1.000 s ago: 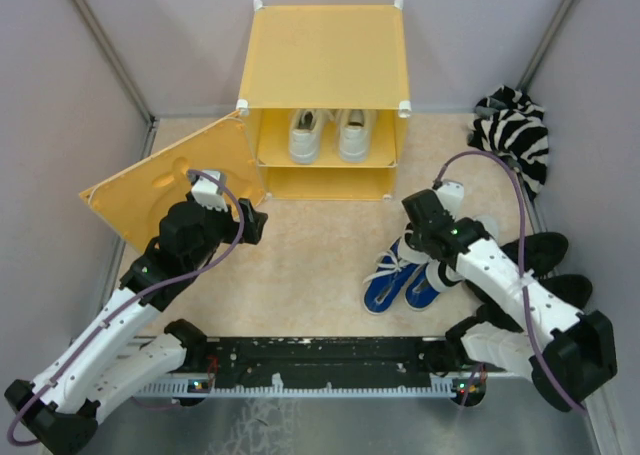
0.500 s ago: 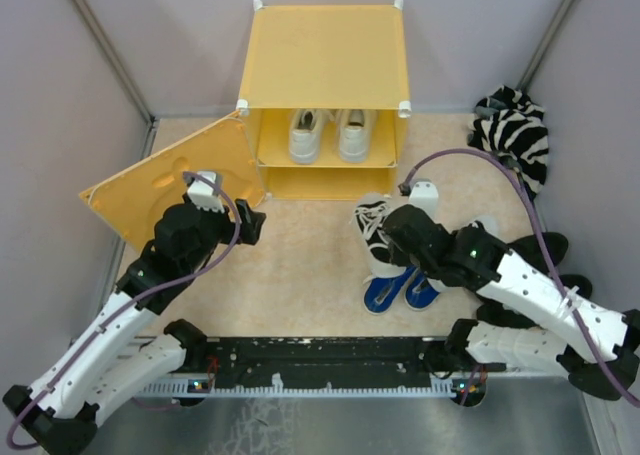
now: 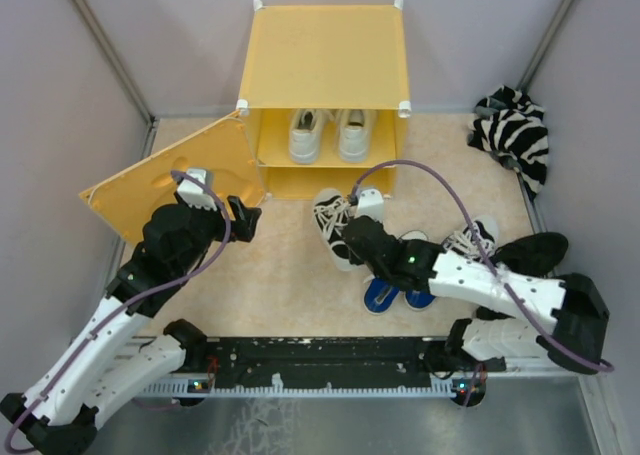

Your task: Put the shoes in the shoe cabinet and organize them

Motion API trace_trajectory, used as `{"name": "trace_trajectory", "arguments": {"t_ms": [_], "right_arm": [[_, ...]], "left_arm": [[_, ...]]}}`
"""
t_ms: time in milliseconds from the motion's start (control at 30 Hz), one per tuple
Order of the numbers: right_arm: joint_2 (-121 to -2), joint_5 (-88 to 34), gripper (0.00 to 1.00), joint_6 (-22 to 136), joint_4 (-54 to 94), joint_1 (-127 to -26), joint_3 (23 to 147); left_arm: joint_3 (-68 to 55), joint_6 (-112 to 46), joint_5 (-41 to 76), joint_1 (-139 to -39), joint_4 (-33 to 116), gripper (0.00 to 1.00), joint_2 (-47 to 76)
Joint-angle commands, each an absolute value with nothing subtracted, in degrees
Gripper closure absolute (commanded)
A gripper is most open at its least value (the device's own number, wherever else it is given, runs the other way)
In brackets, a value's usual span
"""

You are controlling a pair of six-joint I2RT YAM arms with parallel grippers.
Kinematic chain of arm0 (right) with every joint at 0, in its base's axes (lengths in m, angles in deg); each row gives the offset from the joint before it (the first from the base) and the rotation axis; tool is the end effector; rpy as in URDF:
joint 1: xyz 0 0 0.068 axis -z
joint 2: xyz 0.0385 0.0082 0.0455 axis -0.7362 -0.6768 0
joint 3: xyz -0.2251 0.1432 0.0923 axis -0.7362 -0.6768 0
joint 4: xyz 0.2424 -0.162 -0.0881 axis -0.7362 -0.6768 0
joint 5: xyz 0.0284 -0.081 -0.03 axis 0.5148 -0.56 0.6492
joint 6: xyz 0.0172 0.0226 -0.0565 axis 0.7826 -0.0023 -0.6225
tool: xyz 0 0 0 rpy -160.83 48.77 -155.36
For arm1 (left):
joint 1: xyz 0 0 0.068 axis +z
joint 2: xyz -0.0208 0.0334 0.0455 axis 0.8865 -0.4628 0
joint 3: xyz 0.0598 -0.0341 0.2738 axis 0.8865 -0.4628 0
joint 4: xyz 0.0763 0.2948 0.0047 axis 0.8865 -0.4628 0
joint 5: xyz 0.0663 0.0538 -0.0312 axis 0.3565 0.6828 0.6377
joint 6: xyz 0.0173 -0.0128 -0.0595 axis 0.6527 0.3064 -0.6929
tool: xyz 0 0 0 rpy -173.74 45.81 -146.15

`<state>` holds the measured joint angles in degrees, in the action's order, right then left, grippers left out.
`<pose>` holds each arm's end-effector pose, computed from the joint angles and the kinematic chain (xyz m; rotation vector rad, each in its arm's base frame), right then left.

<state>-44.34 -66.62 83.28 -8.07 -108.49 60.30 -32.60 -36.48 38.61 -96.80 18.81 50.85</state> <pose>0.1591 0.2355 0.2762 -0.2543 2.1733 0.2983 0.1748 -0.1066 0.3537 0.1516 1.8100 -0.4111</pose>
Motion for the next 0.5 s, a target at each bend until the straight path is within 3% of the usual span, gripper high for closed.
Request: {"name": "trace_trajectory", "arguments": {"t_ms": [0,167,467], "right_arm": [[-50.4,-74.4,1.00,76.7,21.4,-108.9,59.5],[-58.9,-77.5,1.00,72.0,38.2,-108.8,59.7],[-77.9,-77.0,1.00,74.2,43.7,-104.0,72.1]], "left_arm": [[-30.4,-36.2,39.2,-96.9,17.7,0.01,51.3],[-30.6,-35.7,39.2,-96.9,17.5,0.01,51.5],[-30.9,-35.3,38.7,-96.9,16.8,0.01,51.9]]}}
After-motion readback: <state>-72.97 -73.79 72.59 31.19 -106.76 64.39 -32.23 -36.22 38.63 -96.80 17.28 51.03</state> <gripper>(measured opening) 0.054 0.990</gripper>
